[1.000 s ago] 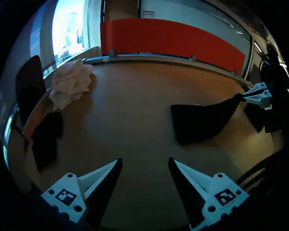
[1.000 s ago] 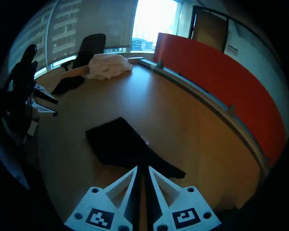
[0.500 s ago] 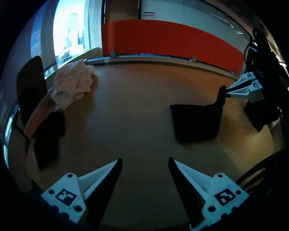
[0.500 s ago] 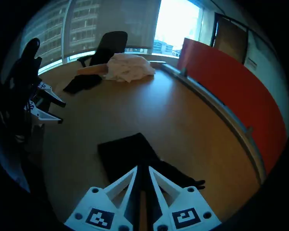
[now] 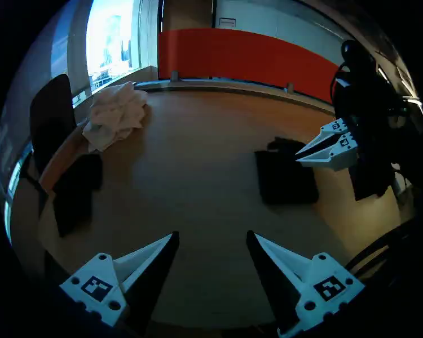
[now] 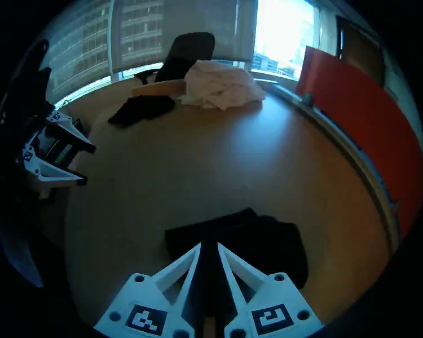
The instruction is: Fold towel
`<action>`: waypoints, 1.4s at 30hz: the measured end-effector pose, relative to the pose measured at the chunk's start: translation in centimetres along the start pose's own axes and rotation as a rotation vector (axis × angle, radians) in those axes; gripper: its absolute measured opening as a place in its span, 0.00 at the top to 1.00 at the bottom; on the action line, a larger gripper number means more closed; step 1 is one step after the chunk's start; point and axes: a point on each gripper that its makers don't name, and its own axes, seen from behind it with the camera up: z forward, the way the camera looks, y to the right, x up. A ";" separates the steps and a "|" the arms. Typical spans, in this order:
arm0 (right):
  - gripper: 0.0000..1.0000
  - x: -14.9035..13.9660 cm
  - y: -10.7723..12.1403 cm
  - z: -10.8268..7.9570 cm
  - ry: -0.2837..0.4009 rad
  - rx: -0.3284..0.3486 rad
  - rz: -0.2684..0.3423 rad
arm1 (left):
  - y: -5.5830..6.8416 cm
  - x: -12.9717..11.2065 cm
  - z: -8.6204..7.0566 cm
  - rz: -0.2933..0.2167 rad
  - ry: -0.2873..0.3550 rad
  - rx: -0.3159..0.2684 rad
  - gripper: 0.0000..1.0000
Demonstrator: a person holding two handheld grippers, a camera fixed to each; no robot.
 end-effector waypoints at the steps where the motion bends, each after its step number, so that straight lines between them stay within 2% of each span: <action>1: 0.95 -0.3 -0.3 0.6 -0.011 0.010 0.001 | 0.0 -0.1 0.0 -0.003 -0.002 0.000 0.12; 5: 0.95 -1.2 -1.0 2.2 -0.045 0.033 0.008 | 0.0 -0.4 -0.1 -0.008 -0.005 0.000 0.12; 10: 0.94 -1.2 -1.2 2.4 -0.050 0.035 0.019 | 0.0 -0.5 0.0 -0.003 -0.005 -0.003 0.12; 12: 0.90 -1.1 -1.1 2.3 -0.049 0.034 0.023 | 0.0 -0.6 0.0 -0.003 -0.005 -0.004 0.12; 13: 0.85 -1.1 -1.1 2.2 -0.049 0.032 0.025 | 0.0 -0.6 0.0 -0.004 -0.006 -0.004 0.12; 18: 0.31 -1.1 -0.6 1.9 -0.047 0.004 0.035 | -0.2 -0.6 0.0 -0.007 -0.007 -0.002 0.12; 19: 0.23 -1.2 -0.4 1.8 -0.046 -0.004 0.037 | -0.2 -0.6 0.0 -0.007 -0.007 -0.002 0.12; 23: 0.18 -1.6 -0.3 1.4 -0.043 -0.026 0.045 | -0.2 -0.6 0.0 -0.004 -0.005 -0.002 0.12; 42: 0.18 -5.6 -0.7 -1.0 -0.068 -0.077 0.114 | 0.4 0.0 -0.1 -0.001 0.010 0.001 0.12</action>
